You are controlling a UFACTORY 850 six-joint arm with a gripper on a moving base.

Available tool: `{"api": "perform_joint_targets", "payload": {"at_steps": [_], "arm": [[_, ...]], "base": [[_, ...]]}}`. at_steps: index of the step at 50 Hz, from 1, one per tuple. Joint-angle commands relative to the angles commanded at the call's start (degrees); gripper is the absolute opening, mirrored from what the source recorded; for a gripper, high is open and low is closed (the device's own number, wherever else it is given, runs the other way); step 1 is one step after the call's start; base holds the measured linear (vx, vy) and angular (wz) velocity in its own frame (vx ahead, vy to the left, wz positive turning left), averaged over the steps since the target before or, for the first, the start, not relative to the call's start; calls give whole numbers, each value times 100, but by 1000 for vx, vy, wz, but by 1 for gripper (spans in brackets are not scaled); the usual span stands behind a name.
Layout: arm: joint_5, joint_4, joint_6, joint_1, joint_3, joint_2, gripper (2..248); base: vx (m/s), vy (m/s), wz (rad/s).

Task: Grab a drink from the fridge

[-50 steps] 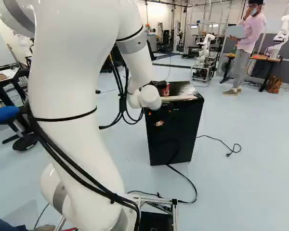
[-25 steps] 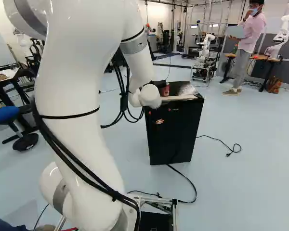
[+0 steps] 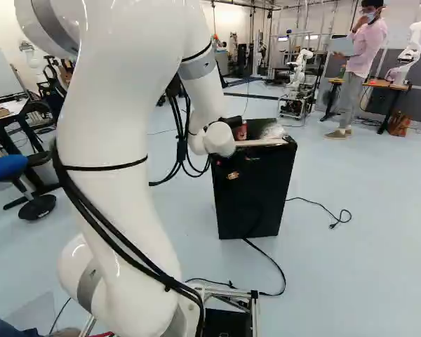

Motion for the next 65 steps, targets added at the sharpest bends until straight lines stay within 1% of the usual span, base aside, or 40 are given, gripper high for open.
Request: {"api": "perform_joint_targets", "payload": {"at_steps": [65], "arm": [[0, 0, 0, 54, -278, -220, 247]], "base": [[0, 0, 0]]}}
